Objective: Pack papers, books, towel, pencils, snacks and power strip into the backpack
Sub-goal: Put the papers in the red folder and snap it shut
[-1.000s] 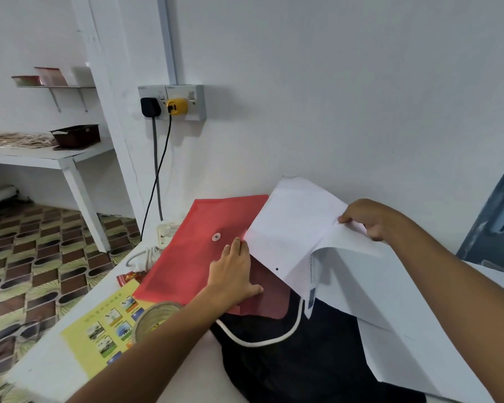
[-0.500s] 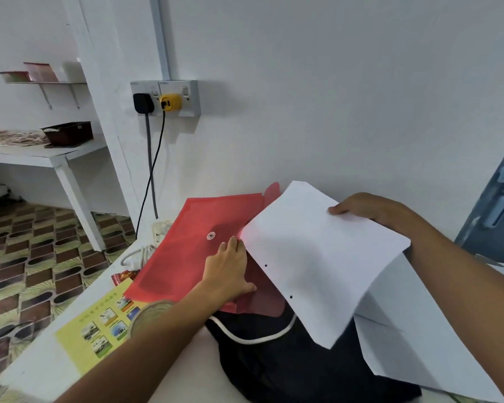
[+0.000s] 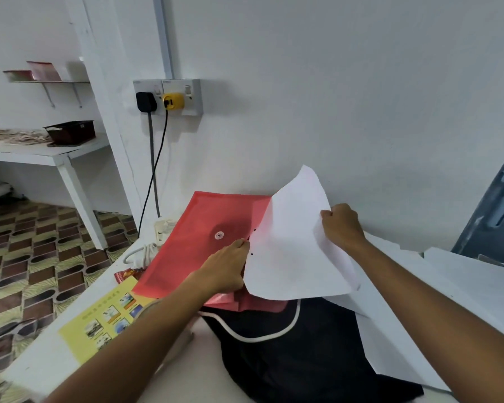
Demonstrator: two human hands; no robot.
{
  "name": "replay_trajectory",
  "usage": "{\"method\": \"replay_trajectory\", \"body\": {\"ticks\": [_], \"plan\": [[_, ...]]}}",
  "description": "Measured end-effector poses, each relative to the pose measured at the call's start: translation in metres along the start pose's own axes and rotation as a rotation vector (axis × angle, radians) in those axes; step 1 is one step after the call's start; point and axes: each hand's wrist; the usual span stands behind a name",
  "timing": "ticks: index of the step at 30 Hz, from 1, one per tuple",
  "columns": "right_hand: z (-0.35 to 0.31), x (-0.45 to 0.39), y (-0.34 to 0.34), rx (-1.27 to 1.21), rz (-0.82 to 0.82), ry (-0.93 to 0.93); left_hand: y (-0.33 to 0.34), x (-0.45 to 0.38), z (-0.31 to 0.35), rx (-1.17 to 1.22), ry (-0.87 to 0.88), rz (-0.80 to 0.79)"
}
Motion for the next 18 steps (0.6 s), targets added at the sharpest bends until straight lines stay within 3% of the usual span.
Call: {"method": "replay_trajectory", "body": {"ticks": [5, 7, 10, 14, 18], "plan": [[-0.008, 0.011, 0.008, 0.001, 0.015, -0.026, -0.024, 0.000, -0.006, 0.189, -0.027, -0.195], [-0.013, 0.014, 0.008, -0.266, -0.045, 0.056, -0.025, -0.001, -0.006, 0.171, -0.077, -0.145], [-0.027, 0.025, 0.007, -0.645, -0.300, 0.190, -0.023, 0.003, 0.003, 0.101, -0.086, -0.045], [-0.039, 0.037, 0.022, -0.300, -0.330, -0.057, -0.021, 0.015, 0.025, 0.024, -0.114, 0.106], [-0.045, 0.047, 0.030, 0.346, -0.215, -0.321, -0.022, 0.028, 0.045, -0.129, -0.111, 0.196]]}}
Point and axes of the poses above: each hand's wrist, its own x-axis away from the middle knuckle, its own y-axis out of the palm, z = x × y, and after that the axes turned 10 degrees about -y, right-handed
